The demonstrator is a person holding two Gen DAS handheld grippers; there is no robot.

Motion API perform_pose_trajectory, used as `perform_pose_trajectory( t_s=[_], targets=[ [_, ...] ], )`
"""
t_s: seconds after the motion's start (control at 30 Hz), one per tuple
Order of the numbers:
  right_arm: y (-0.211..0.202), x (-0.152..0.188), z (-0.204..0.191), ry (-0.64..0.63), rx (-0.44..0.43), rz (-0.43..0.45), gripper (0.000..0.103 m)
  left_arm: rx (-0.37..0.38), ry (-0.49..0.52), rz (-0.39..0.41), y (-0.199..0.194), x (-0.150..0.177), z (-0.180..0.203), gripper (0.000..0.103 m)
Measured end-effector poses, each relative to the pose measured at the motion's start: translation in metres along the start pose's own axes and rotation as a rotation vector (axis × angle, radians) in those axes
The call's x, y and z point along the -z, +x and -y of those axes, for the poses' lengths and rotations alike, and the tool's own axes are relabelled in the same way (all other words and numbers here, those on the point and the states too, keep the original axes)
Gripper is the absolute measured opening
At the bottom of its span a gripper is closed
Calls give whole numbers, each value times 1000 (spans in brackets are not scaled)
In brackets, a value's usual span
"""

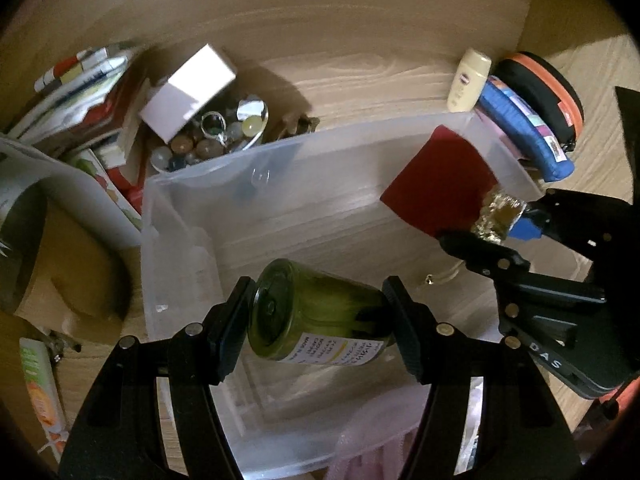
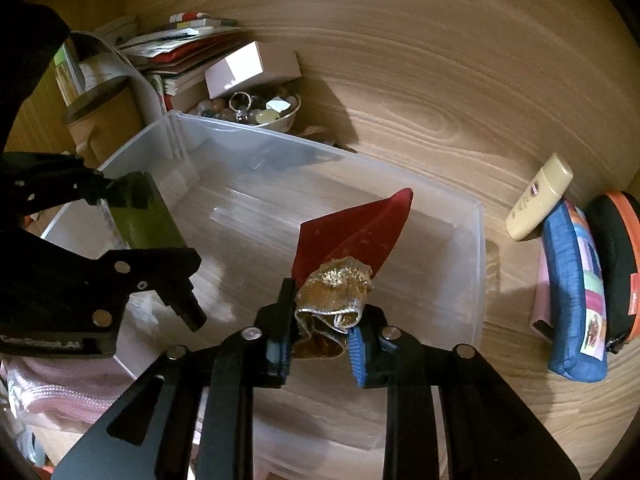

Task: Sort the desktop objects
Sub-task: 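Carry the bottle and pouch over the clear box and release both inside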

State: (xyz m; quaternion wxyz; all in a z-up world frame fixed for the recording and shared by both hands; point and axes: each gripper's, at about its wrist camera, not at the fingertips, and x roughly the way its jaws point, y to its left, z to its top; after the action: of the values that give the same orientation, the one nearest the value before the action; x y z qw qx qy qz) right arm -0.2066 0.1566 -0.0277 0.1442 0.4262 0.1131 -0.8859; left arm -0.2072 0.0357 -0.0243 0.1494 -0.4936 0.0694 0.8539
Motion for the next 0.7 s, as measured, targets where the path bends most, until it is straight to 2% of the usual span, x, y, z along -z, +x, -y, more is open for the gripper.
perform_pose_trajectory(
  t_s=[0.2,0.3,0.33,0.4,0.53,0.7],
  targets=[
    [-1,-1,-1,-4,36,15,35,-9,-30,19,-3,-1,-6,64],
    [-6,-1,0,3,50,28,51,-21,-16,19,-4,-1,-3,65],
    [-8,0,1,4,54,34,57,-27,-9,20,-6,0,-2,69],
    [-14,0,0,3,68,52,64,-43,1,34,-10,1,0,75],
    [-23,2,1,8,89,72,70,-54,10,63,-19,3,-1,80],
    [-36,5,6,37,85,86,72,-92,15,99,-31,6,0,82]
  ],
)
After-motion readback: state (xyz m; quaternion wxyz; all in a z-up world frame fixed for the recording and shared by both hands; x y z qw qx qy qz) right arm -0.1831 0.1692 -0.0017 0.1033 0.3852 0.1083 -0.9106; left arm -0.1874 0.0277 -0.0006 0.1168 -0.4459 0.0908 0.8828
